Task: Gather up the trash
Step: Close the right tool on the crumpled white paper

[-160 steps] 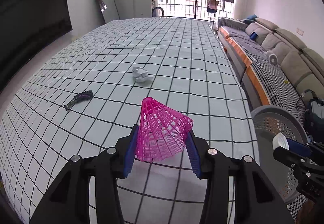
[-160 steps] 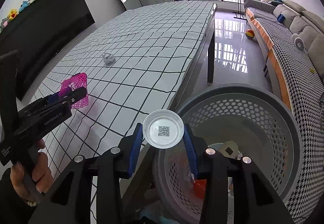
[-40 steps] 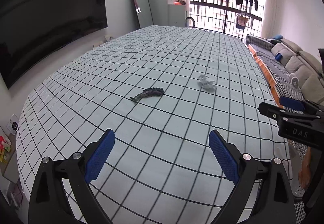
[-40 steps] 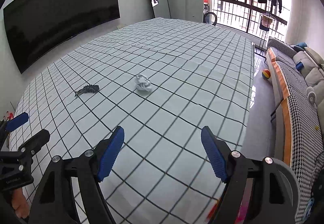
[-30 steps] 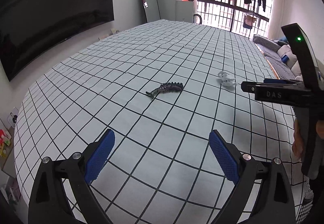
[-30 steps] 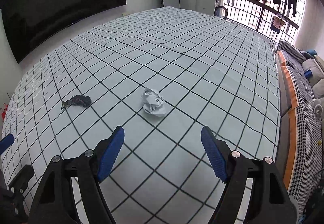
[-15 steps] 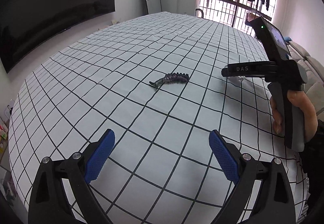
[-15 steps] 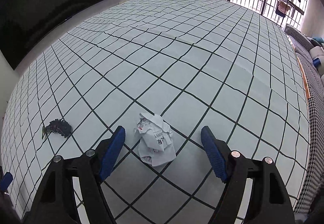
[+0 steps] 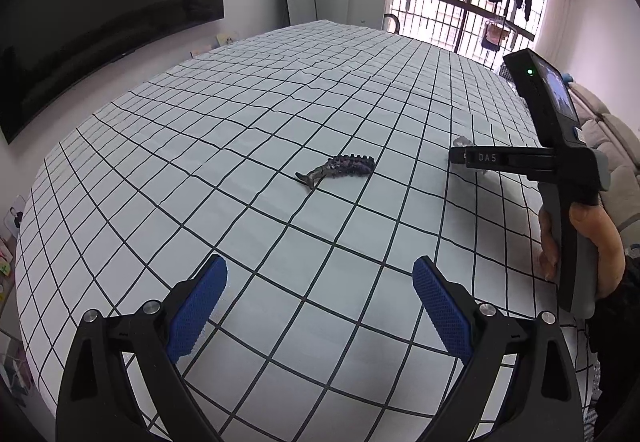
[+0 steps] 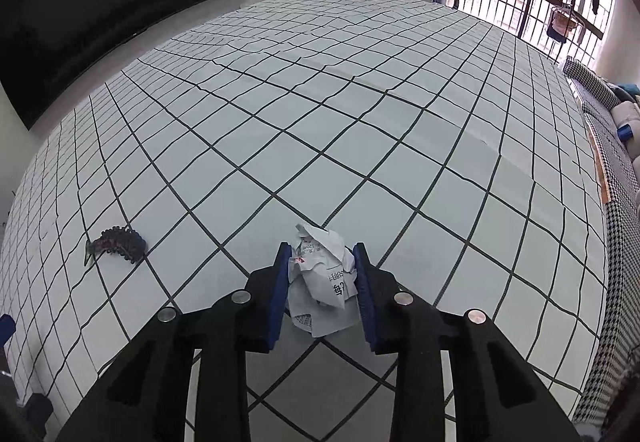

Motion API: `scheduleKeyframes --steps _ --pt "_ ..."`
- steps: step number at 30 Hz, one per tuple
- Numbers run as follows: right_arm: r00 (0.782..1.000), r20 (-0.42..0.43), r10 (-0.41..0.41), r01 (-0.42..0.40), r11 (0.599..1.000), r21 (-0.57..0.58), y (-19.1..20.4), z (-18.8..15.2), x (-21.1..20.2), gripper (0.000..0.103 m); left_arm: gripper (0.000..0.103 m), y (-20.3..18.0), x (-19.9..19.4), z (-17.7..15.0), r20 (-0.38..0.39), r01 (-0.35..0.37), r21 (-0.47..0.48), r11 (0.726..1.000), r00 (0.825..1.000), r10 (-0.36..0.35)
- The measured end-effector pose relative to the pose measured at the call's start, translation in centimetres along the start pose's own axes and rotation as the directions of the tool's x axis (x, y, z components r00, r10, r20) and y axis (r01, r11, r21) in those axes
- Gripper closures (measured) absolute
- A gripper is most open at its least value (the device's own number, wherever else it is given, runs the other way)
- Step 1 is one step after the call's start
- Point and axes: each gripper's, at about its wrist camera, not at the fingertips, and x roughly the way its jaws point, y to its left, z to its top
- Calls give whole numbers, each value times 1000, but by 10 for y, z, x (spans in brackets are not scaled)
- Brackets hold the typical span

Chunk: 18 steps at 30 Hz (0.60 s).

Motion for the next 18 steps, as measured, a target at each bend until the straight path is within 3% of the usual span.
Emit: scheduleKeyframes --steps 6,13,18 --pt "1000 22 18 -18 1000 18 -7 -26 -40 73 11 1 6 17 -5 0 3 1000 1000 0" --pt "999 43 15 -17 999 32 -12 -81 -88 73 11 7 33 39 -34 4 -5 1000 999 -4" --pt "999 46 24 -27 998 61 -10 -119 -106 73 11 11 59 53 -46 -50 13 999 998 51"
